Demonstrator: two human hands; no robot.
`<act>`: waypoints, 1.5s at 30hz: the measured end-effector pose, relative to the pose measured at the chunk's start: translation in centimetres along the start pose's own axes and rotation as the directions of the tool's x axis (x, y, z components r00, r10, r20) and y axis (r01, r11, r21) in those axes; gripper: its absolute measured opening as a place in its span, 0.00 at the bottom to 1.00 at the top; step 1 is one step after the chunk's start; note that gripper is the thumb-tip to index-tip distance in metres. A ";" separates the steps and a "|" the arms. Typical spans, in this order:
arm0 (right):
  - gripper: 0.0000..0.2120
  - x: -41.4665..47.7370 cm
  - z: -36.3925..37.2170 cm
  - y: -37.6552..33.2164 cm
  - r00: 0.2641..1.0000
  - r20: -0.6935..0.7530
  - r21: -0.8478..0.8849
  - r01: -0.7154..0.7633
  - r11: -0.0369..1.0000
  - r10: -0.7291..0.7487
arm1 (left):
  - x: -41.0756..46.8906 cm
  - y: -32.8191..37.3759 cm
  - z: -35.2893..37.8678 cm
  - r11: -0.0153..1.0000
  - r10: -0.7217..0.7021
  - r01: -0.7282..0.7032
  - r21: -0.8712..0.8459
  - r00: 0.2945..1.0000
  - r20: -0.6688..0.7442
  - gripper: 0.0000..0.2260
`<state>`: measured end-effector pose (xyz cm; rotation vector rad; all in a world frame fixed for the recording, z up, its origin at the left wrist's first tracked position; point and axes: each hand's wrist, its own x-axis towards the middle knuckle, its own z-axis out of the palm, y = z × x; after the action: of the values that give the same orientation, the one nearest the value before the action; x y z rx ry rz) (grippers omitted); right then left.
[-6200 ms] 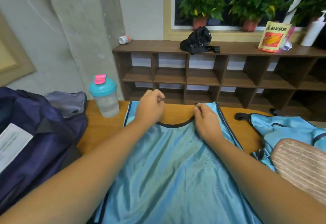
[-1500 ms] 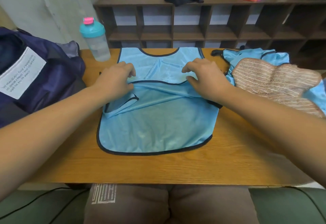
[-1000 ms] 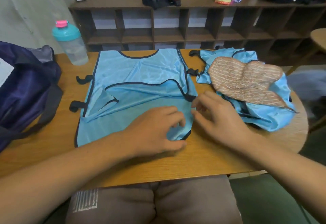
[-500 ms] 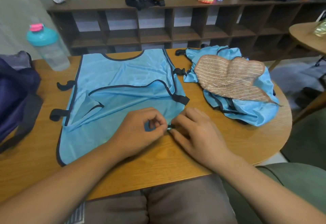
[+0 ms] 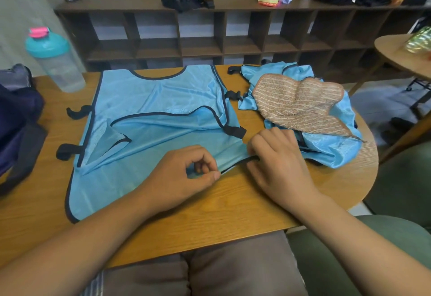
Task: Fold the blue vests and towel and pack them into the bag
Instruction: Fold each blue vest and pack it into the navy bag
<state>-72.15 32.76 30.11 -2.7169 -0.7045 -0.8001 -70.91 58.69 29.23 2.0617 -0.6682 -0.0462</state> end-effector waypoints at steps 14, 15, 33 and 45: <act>0.05 -2.8 -1.4 3.6 0.975 0.168 0.058 0.134 0.989 -0.142 | -0.4 0.4 -0.1 0.950 0.155 -0.191 0.247 0.975 0.159 0.06; 0.05 -3.0 -1.5 3.8 0.973 0.180 0.063 0.132 0.989 -0.141 | -0.4 0.5 -0.2 0.947 0.152 -0.194 0.256 0.973 0.176 0.06; 0.07 1.5 -0.8 1.8 0.991 0.134 0.212 -0.046 0.976 0.017 | -1.7 1.2 -6.0 0.979 -0.114 0.085 0.183 0.982 0.153 0.02; 0.22 15.0 6.4 3.3 0.881 0.420 0.207 -0.324 0.923 0.216 | -0.4 -5.7 -13.6 0.638 -0.302 0.500 0.586 0.862 -0.406 0.21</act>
<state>-56.55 37.83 32.94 -2.6524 -0.4407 -0.0805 -64.84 71.77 32.21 2.8330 0.0046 0.2627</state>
